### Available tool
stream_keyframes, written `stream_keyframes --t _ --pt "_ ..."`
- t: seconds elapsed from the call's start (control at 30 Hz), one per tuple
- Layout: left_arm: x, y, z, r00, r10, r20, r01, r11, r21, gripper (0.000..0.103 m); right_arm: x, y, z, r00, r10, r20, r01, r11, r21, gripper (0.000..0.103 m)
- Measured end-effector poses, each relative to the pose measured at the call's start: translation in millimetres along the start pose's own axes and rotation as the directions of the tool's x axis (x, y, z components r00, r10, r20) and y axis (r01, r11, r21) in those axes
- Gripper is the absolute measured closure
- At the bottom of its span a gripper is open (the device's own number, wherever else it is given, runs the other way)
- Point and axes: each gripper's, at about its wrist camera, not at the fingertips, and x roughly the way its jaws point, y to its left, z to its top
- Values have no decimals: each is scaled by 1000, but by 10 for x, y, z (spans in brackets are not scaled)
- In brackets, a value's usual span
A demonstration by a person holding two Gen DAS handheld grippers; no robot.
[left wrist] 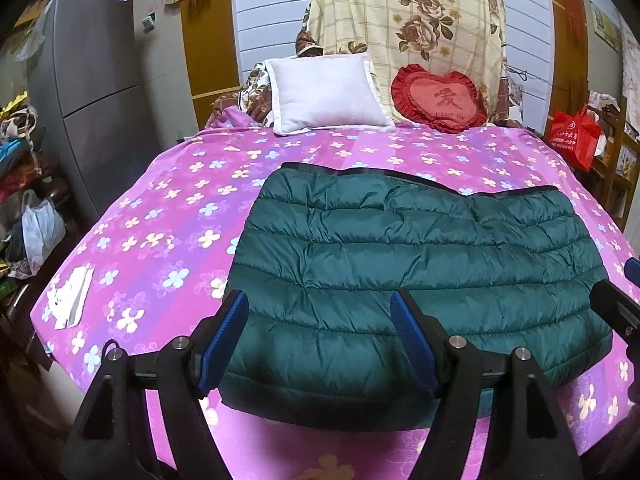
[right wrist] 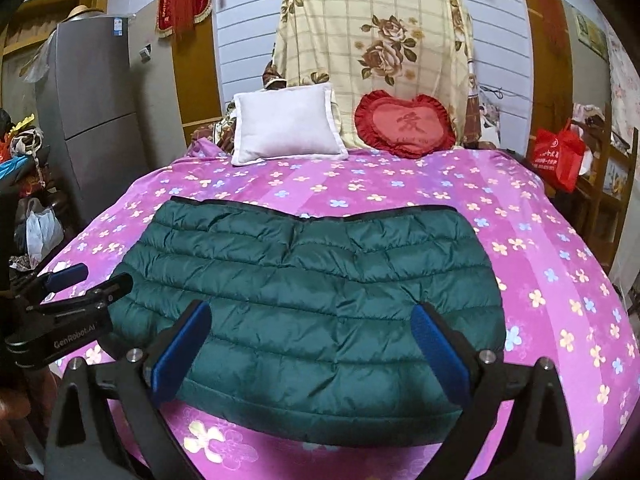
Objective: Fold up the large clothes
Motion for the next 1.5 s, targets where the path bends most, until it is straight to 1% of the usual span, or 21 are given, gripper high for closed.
stream_keyframes --t 0.43,0.67,0.97,1.5 --pt "13 -66 -46 1000 -3 -3 3 1000 12 45 78 -76 -60 999 -19 -36 20 999 38 1" --pt "13 -86 -59 1000 -7 -4 7 1000 9 45 101 -85 -48 998 -32 -48 34 999 38 1" --pt "12 -109 -58 1000 -4 3 4 1000 5 45 116 -90 -38 998 -31 -51 33 999 40 1" --pt "62 -121 -49 1000 -6 -8 6 1000 5 45 186 -95 -59 997 -29 -66 32 999 44 1"
